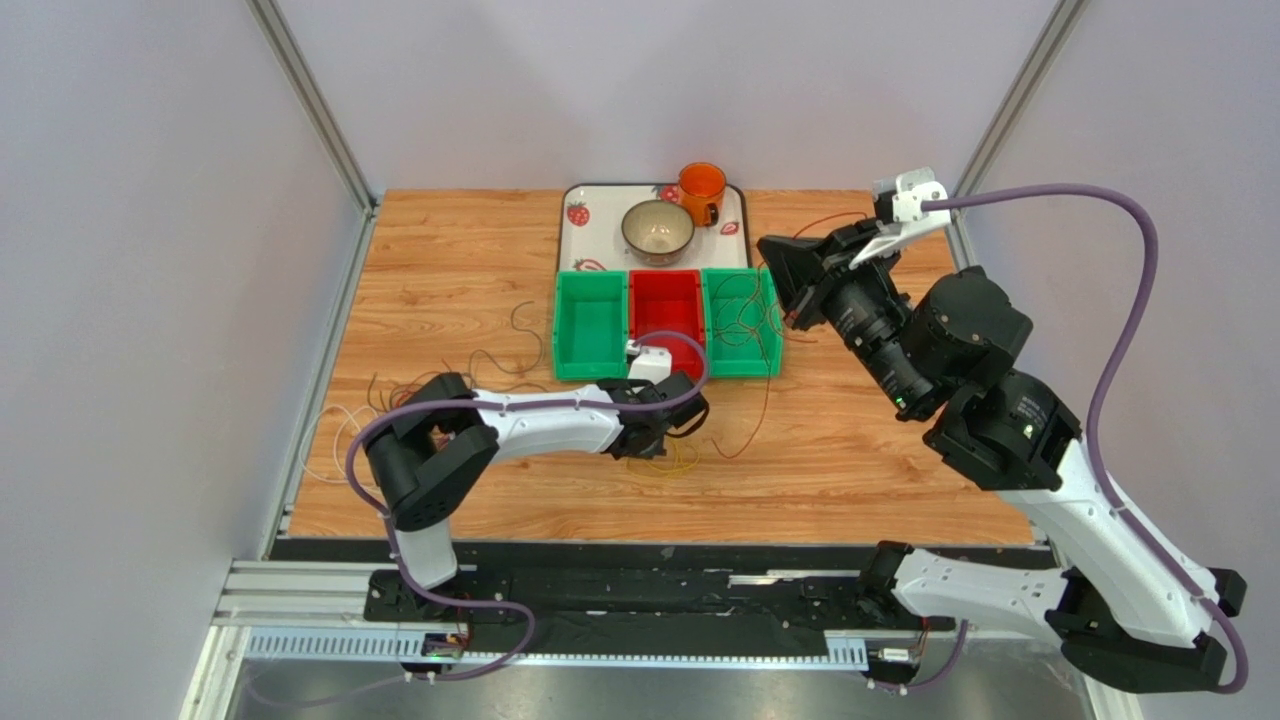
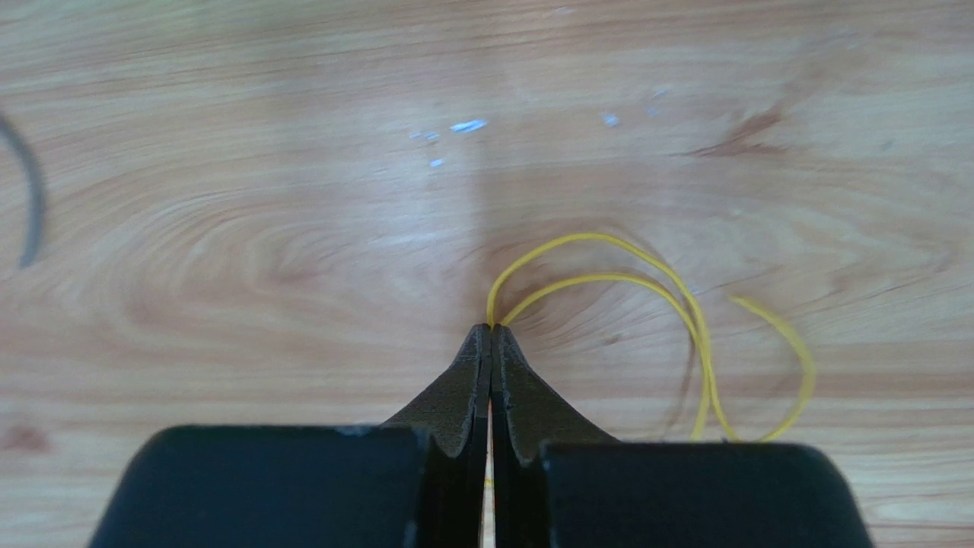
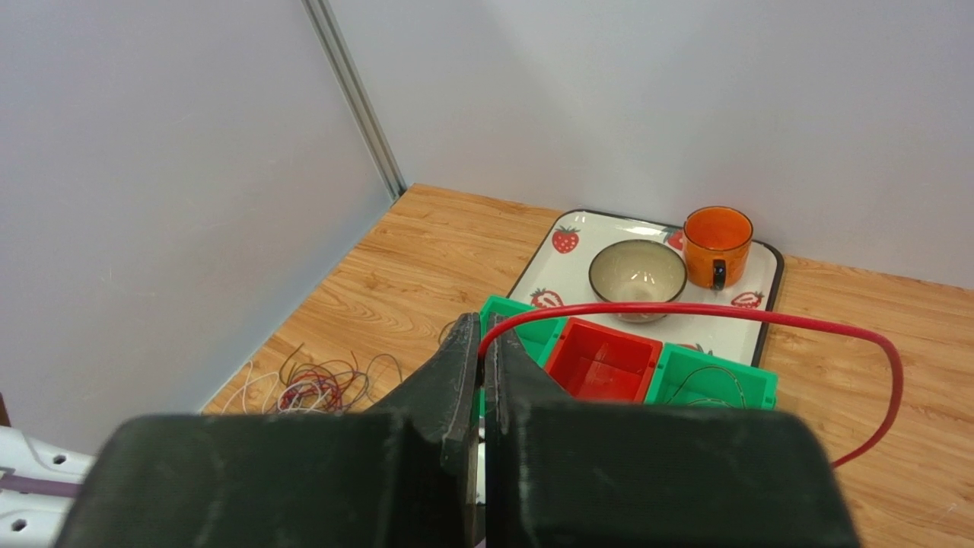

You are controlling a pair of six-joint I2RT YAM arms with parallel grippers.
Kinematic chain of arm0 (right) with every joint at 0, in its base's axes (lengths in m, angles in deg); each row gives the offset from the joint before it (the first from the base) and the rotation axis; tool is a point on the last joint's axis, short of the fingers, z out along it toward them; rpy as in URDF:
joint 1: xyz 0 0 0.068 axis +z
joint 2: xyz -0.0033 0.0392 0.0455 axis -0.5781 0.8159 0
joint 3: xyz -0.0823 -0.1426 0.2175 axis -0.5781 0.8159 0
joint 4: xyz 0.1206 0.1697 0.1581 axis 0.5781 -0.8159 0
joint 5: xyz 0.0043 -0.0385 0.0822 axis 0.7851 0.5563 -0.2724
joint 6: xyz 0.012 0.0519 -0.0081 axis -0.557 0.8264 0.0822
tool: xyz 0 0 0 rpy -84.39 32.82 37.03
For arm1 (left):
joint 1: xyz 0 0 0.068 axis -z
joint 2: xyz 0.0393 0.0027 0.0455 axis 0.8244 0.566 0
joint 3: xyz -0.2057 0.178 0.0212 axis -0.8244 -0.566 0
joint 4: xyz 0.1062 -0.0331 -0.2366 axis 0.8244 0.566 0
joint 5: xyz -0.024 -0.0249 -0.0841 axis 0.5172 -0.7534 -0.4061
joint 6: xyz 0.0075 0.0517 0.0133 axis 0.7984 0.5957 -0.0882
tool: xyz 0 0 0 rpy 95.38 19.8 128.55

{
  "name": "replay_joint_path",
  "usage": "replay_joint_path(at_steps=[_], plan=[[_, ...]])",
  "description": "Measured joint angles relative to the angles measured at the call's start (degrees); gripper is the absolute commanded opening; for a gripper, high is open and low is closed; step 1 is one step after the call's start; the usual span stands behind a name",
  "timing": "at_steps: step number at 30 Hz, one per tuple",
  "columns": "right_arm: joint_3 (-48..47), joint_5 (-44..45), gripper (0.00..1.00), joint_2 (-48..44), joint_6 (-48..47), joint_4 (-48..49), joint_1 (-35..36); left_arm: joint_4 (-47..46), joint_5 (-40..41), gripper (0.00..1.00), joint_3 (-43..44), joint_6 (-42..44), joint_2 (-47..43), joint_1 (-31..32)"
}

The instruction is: Untangle the cables

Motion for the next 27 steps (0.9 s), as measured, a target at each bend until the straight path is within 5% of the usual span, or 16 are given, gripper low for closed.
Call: replay_joint_path(at_steps=[6,15,16,17,20,27], plan=[[6.5,2.7,0.00,-3.9,0.8,0.9,0.0,9.2,3.0,0.00,1.1,1.7,-9.0,0.0],[18.8,6.9,0.00,-10.1,5.3,2.0,0.0,17.6,7.2,0.00,15.6,7.9,-19.3,-2.8],[19.8,7.1,0.00,-10.6,5.8,1.9,0.0,18.0,7.2,0.09,16.7,8.6,-19.6,-3.6],[21.0,7.4,0.00,-11.3,6.6,1.9,0.0,18.3,7.0,0.29,17.9,9.6,-20.0,-4.7],[23.9,7.8,0.00,-12.9,8.8,1.9,0.0,18.1,5.2,0.56,19.1,13.1,-20.6,-6.7],[31.3,6.3,0.00,-13.5,14.3,2.1,0.0,11.0,-4.4,0.63,5.3,15.6,-19.8,-6.8]])
